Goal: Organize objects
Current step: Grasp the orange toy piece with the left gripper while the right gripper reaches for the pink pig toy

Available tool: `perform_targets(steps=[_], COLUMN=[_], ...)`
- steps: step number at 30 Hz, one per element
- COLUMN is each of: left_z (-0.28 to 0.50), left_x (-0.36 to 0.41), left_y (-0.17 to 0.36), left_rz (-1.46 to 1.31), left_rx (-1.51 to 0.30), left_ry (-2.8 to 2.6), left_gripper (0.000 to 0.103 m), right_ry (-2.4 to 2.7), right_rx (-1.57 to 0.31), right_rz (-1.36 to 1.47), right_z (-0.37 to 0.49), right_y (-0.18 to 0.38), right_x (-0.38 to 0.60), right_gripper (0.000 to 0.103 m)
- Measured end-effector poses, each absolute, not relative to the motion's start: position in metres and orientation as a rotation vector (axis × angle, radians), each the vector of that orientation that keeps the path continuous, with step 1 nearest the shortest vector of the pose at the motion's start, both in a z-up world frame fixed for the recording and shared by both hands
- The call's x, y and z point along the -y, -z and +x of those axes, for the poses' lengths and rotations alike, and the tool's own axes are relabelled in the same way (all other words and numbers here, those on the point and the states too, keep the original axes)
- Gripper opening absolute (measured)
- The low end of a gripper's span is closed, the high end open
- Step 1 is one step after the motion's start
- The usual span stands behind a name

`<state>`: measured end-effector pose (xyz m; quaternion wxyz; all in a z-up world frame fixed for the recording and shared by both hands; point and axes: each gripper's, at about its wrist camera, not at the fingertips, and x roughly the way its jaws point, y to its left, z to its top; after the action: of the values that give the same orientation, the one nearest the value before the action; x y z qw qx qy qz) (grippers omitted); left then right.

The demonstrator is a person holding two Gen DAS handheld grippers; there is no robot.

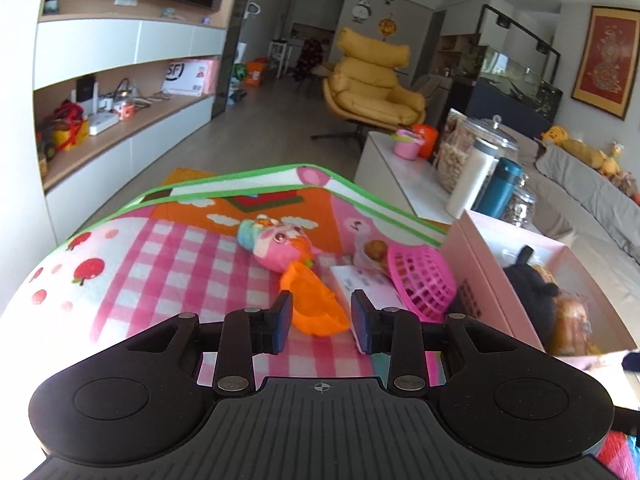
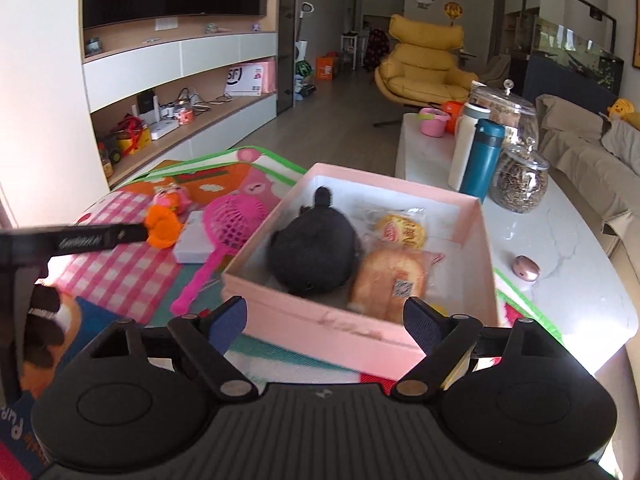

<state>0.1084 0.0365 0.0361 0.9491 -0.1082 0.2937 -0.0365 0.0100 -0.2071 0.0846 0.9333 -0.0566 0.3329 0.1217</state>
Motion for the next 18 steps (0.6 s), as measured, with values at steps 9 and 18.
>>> perform_targets(steps=[9,18], left_z=[0.16,0.142], left_x=[-0.039,-0.044], left_y=[-0.015,-0.009], left_rz=[-0.22,-0.224], left_rx=[-0.697,-0.684], left_ry=[0.022,0.077], left_gripper=[0.035,0.017], right_ry=[-0.353,-0.359], right_rx=[-0.763,-0.78], right_rz=[-0.168,-0.176], right_z=[-0.001,0.005], right_y=[-0.047,-0.043], right_x=[0.161,0.155], right_gripper=[0.087,0.087])
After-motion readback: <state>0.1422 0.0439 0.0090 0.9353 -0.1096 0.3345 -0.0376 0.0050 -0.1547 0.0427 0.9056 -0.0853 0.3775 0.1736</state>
